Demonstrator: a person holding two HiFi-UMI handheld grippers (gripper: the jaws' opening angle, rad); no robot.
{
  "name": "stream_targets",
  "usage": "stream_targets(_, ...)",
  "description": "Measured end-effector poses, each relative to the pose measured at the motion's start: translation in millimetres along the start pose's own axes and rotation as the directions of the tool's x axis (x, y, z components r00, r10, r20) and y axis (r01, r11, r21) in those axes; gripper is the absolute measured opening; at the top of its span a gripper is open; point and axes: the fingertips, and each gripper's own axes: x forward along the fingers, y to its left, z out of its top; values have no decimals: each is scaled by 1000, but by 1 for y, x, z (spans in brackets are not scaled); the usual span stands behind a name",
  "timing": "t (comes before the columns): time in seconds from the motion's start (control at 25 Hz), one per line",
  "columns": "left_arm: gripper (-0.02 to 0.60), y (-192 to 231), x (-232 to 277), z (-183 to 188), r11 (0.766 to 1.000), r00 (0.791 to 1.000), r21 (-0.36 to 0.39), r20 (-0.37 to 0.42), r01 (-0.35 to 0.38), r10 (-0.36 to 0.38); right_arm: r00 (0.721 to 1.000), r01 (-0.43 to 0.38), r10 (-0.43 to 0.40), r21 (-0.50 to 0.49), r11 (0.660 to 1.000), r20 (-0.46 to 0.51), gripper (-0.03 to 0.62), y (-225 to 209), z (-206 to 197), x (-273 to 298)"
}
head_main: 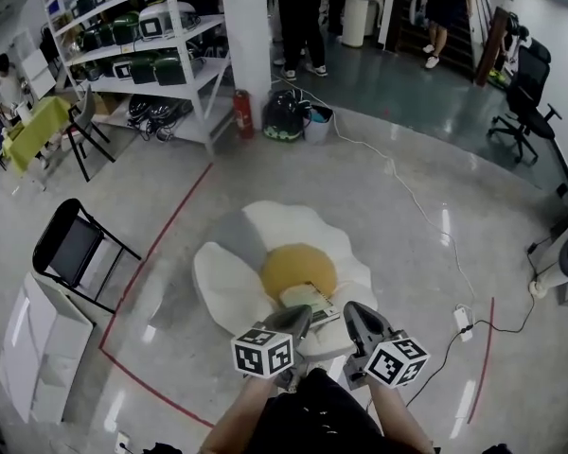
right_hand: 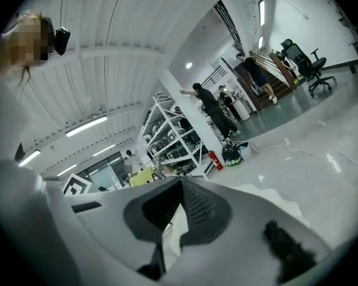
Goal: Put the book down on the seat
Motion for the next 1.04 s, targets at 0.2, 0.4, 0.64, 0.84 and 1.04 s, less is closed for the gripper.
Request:
stream_targets(0.2, 11, -30, -3, 10, 999, 999, 22, 23, 47, -47, 1000, -14, 15, -60, 998, 14, 6, 15, 10, -8)
stream_targets(0.4, 11, -37, -6, 14, 997, 998, 62, 20, 55, -56, 999, -10, 14, -105, 994, 31, 6, 24, 14, -13)
stream_targets(0.64, 11, -41, -5, 9, 996, 997, 57, 27, 69, -70, 1000, -3, 5, -92, 996, 31, 6, 20, 4, -23)
stream_targets(0.84, 11, -41, -8, 6, 996, 997, 41, 20, 78, -79, 1000, -13, 14, -89, 996, 16, 6, 23, 0, -20)
stream_targets(1.04, 11, -26, -24, 2, 998, 998, 41, 4, 56, -56, 999, -33, 31, -85, 996, -23, 6, 36, -13, -6)
